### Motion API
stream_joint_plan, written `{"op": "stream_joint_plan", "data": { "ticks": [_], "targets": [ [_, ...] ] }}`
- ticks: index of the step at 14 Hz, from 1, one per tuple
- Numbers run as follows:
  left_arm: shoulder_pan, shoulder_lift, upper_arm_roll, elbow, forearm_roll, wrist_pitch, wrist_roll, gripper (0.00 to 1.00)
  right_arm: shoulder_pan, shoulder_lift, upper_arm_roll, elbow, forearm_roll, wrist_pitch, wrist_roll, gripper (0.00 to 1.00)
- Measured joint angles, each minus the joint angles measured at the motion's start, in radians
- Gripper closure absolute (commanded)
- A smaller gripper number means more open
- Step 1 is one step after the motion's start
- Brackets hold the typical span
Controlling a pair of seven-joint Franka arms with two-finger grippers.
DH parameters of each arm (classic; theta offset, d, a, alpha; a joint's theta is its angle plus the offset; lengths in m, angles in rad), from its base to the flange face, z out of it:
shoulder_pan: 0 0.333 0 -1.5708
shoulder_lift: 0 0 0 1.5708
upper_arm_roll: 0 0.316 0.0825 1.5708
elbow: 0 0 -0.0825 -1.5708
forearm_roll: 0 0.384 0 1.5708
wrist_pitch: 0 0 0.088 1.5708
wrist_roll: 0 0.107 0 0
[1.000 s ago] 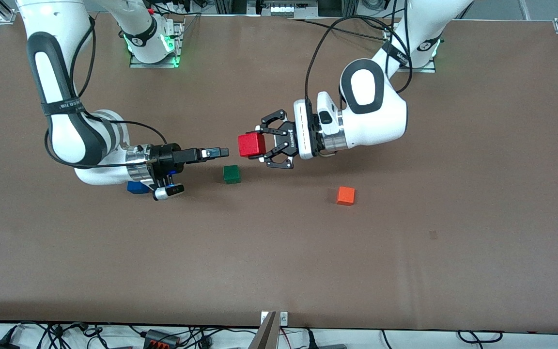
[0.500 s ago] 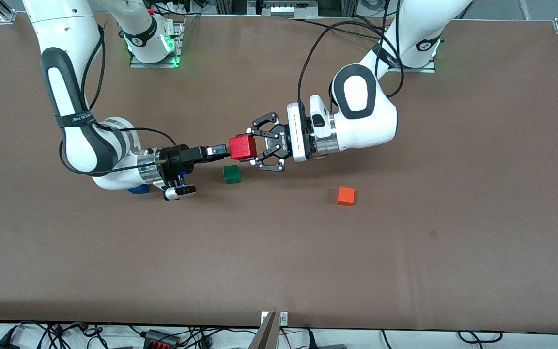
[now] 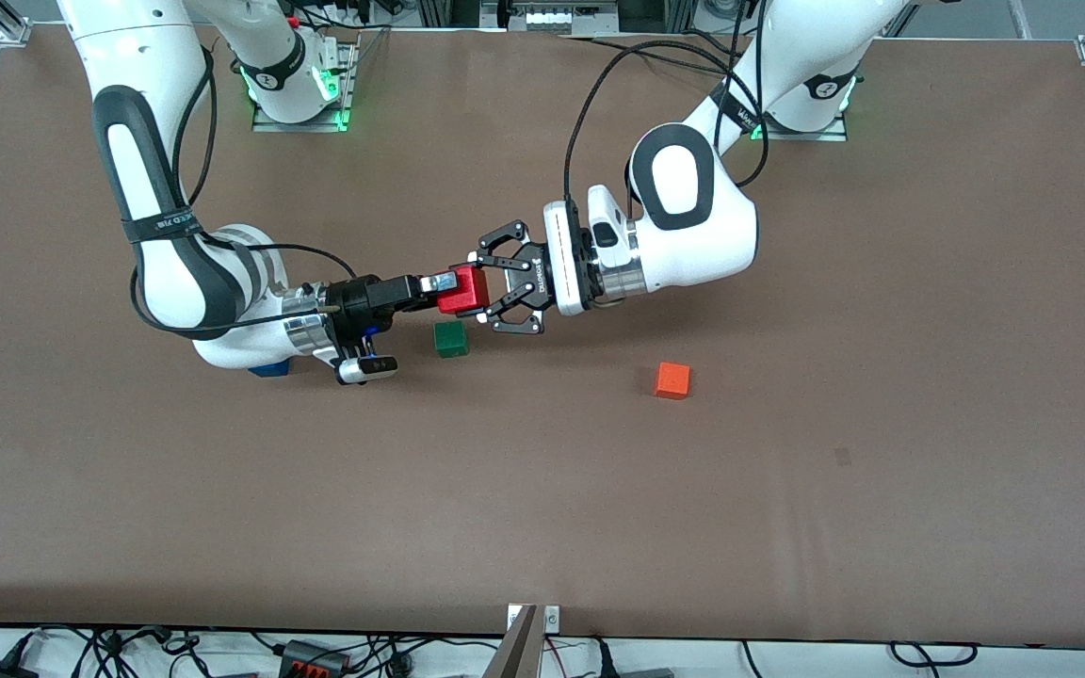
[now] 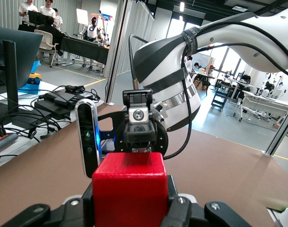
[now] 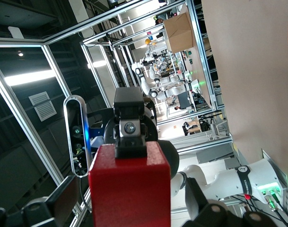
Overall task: Pass red block to right arm, stack on blue
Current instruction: 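Close the right gripper on the red cube held by the left gripper, then open the left gripper and withdraw it while the right gripper carries the cube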
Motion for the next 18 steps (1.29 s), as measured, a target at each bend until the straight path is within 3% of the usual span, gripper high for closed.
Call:
{"op": "stream_joint_plan", "data": {
  "ticks": [3, 4, 5, 6, 7, 8, 11, 12, 13, 14, 18],
  "targets": [
    [0.000, 0.001, 0.000, 0.001, 0.000, 0.002, 0.000, 0.91, 0.000, 0.014, -0.002, 0.012, 0.000, 0.000, 0.000, 0.01],
    [0.000, 0.001, 0.000, 0.001, 0.000, 0.003, 0.000, 0.91, 0.000, 0.017, -0.002, 0.014, 0.000, 0.000, 0.000, 0.10],
    [0.000, 0.001, 0.000, 0.001, 0.000, 0.003, 0.000, 0.90, 0.000, 0.018, -0.002, 0.014, 0.000, 0.000, 0.000, 0.25],
    [0.000, 0.001, 0.000, 0.001, 0.000, 0.003, 0.000, 0.90, 0.000, 0.018, -0.002, 0.016, 0.000, 0.000, 0.000, 0.46],
    [0.000, 0.001, 0.000, 0.001, 0.000, 0.003, 0.000, 0.90, 0.000, 0.018, -0.002, 0.018, 0.000, 0.000, 0.000, 0.77],
    [0.000, 0.001, 0.000, 0.002, 0.000, 0.003, 0.000, 0.90, 0.000, 0.018, -0.002, 0.022, 0.000, -0.001, 0.000, 0.97],
    [0.000, 0.002, 0.001, 0.004, -0.006, 0.004, -0.003, 0.90, 0.000, 0.018, -0.002, 0.027, 0.001, -0.002, -0.005, 1.00],
    [0.000, 0.002, 0.001, 0.005, -0.006, 0.004, -0.002, 0.83, 0.000, 0.018, -0.002, 0.028, 0.001, -0.002, -0.005, 1.00],
    [0.000, 0.002, 0.001, 0.006, -0.006, 0.004, -0.002, 0.33, 0.000, 0.018, -0.003, 0.030, 0.001, -0.002, -0.005, 1.00],
    [0.000, 0.002, 0.001, 0.006, -0.006, 0.004, -0.002, 0.00, 0.000, 0.018, -0.003, 0.031, 0.001, -0.002, -0.005, 1.00],
    [0.006, 0.002, 0.003, 0.012, -0.006, 0.006, -0.001, 0.00, 0.000, 0.018, -0.003, 0.035, 0.001, -0.002, -0.004, 1.00]
  ]
}}
